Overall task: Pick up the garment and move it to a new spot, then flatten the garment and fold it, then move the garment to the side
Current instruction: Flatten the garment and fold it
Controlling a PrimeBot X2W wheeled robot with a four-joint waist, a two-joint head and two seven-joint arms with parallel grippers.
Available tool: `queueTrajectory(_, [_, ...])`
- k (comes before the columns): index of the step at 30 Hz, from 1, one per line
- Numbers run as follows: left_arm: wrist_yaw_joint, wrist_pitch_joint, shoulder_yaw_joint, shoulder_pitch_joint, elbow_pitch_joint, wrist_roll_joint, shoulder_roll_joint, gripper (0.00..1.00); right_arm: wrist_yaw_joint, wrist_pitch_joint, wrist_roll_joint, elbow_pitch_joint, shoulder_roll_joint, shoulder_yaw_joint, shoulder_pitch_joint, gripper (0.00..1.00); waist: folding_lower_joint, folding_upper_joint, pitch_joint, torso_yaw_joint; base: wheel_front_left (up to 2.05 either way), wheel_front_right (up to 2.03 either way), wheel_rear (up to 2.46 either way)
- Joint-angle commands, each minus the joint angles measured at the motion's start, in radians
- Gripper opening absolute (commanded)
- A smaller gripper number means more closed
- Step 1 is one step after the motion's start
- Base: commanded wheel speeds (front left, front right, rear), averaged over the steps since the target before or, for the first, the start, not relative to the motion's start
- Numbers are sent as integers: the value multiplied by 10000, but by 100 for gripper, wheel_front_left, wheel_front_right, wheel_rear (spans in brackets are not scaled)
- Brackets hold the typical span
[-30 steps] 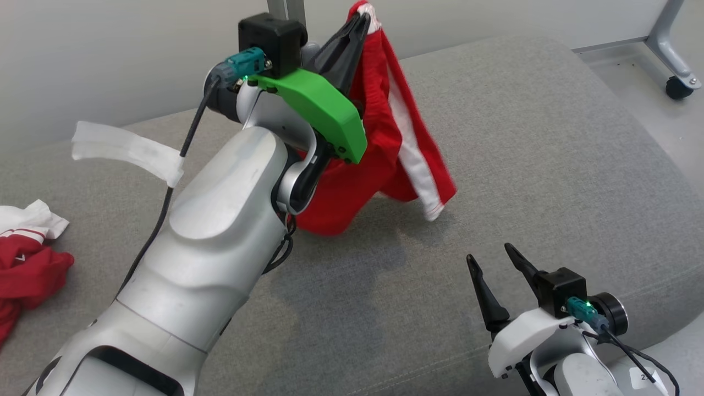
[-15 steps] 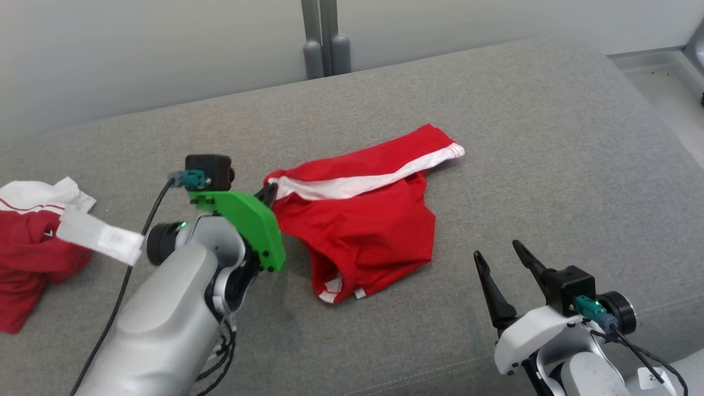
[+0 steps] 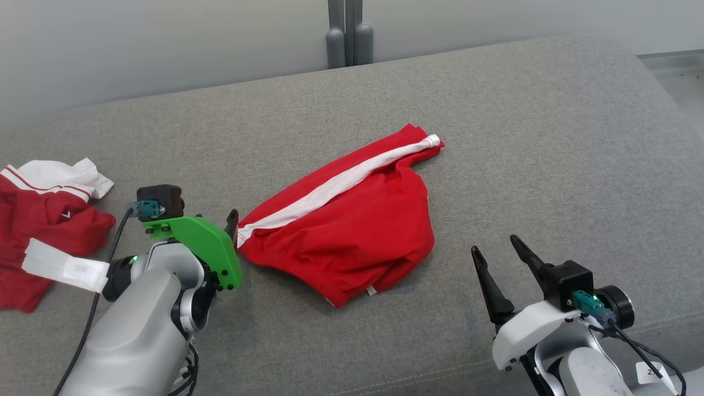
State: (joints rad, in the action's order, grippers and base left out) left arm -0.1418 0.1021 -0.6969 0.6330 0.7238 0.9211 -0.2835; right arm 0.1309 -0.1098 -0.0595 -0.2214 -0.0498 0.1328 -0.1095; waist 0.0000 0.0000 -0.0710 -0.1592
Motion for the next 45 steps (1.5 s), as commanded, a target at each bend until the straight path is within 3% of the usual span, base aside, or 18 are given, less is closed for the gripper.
queueTrajectory(1, [-51, -103, 58, -129, 50, -113, -100, 100, -3, -4, -18, 10, -11, -37, -123, 100, 0, 0, 11, 1, 0, 0, 0])
queueTrajectory(9, [-102, -1835, 736, -448, -128, 134, -44, 100, -3, -67, -190, 19, -8, -465, 64, 100, 0, 0, 198, 227, 0, 0, 0])
queueTrajectory(15, [-162, -3592, 1819, -1383, -1002, 329, 258, 100, -3, -530, -1424, -196, -10, -965, 139, 100, 0, 0, 490, 464, 0, 0, 0])
queueTrajectory(21, [-39, -3663, 3465, -2873, -3101, -1177, 629, 100, -3, -1092, -2145, -501, -7, -1162, -113, 100, 0, 0, 656, 679, 0, 0, 0])
queueTrajectory(27, [346, -3665, 4616, -4550, -4773, -2890, 1215, 100, -3, -1338, -1939, -821, -11, -1064, -292, 100, 0, 0, 838, 896, 0, 0, 0])
queueTrajectory(34, [695, -3665, 5064, -5872, -5445, -4047, 1405, 100, -3, -1407, -1548, -1019, -13, -893, -274, 100, 0, 0, 1021, 1087, 0, 0, 0])
queueTrajectory(45, [823, -3666, 5089, -7414, -5226, -5175, 986, 100, -3, -933, -1082, -1214, -16, -474, 25, 100, 0, 0, 1248, 1452, 0, 0, 0])
